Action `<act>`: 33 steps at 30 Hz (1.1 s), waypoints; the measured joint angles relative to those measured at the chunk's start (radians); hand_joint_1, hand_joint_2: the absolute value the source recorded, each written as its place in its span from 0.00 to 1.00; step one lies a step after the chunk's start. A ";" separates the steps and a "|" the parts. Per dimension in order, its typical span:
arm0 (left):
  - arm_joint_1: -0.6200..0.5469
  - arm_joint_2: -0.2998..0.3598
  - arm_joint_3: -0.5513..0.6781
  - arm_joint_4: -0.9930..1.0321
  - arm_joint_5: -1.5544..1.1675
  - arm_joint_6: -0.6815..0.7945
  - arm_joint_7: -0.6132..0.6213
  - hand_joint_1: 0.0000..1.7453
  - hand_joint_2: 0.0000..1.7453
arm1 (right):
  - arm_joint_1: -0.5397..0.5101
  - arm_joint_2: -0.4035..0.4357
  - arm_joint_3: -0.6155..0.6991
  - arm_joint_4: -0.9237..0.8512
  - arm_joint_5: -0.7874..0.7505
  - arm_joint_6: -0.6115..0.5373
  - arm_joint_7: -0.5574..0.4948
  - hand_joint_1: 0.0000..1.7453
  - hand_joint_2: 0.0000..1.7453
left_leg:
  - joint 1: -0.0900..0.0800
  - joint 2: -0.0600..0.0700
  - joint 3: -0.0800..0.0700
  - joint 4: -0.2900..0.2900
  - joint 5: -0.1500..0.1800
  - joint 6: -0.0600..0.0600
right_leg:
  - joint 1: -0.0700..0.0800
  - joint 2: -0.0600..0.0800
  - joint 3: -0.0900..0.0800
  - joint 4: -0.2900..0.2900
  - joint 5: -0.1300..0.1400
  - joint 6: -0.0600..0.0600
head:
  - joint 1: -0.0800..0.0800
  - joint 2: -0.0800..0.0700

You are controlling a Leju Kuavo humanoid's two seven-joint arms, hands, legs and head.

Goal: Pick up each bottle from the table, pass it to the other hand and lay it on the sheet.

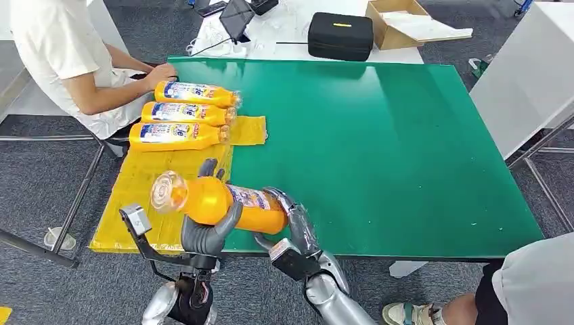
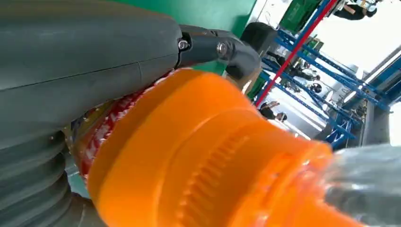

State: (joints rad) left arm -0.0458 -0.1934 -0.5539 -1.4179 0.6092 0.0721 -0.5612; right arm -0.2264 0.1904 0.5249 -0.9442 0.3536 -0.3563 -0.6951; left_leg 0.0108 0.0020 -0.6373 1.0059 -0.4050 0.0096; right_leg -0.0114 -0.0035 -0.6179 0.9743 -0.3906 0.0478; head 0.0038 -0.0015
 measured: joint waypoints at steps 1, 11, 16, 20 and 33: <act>-0.005 -0.004 0.000 0.006 0.000 0.003 -0.001 1.00 1.00 | -0.002 0.001 0.001 0.000 -0.003 0.003 0.000 1.00 1.00 | 0.000 0.000 0.000 0.000 0.000 0.000 | 0.000 0.000 0.000 0.000 0.000 0.000 | 0.000 0.000; -0.049 -0.022 0.010 0.050 0.016 0.009 0.000 1.00 1.00 | -0.016 0.006 0.003 0.000 -0.019 0.013 0.002 1.00 1.00 | 0.000 0.000 0.000 0.000 0.000 0.000 | 0.000 0.000 0.000 0.000 0.000 0.000 | 0.000 0.000; -0.050 -0.028 0.020 0.054 0.029 -0.001 0.005 1.00 1.00 | -0.016 0.006 0.003 0.000 -0.062 0.055 0.002 0.24 1.00 | 0.000 0.000 0.000 0.000 0.000 0.000 | 0.000 0.000 0.000 0.000 0.000 0.000 | 0.000 0.000; -0.046 -0.030 0.020 0.033 -0.022 0.070 -0.035 1.00 1.00 | -0.004 0.018 0.006 0.000 -0.125 0.145 0.019 0.00 1.00 | 0.000 0.000 0.000 0.000 0.000 0.000 | 0.000 0.000 0.000 0.000 0.000 0.000 | 0.000 0.000; -0.005 -0.015 0.072 -0.084 -0.203 0.394 -0.098 1.00 1.00 | 0.105 0.036 0.061 -0.025 -0.056 -0.165 -0.003 0.00 0.00 | 0.000 0.000 -0.001 0.000 0.000 0.000 | 0.000 0.000 -0.001 0.000 0.000 0.000 | 0.000 0.000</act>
State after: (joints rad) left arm -0.0507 -0.2083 -0.4819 -1.5015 0.4061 0.4665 -0.6594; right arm -0.1215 0.2259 0.5863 -0.9696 0.2978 -0.5210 -0.6977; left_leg 0.0108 0.0019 -0.6381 1.0059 -0.4050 0.0096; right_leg -0.0115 -0.0038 -0.6186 0.9743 -0.3907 0.0478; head 0.0042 -0.0015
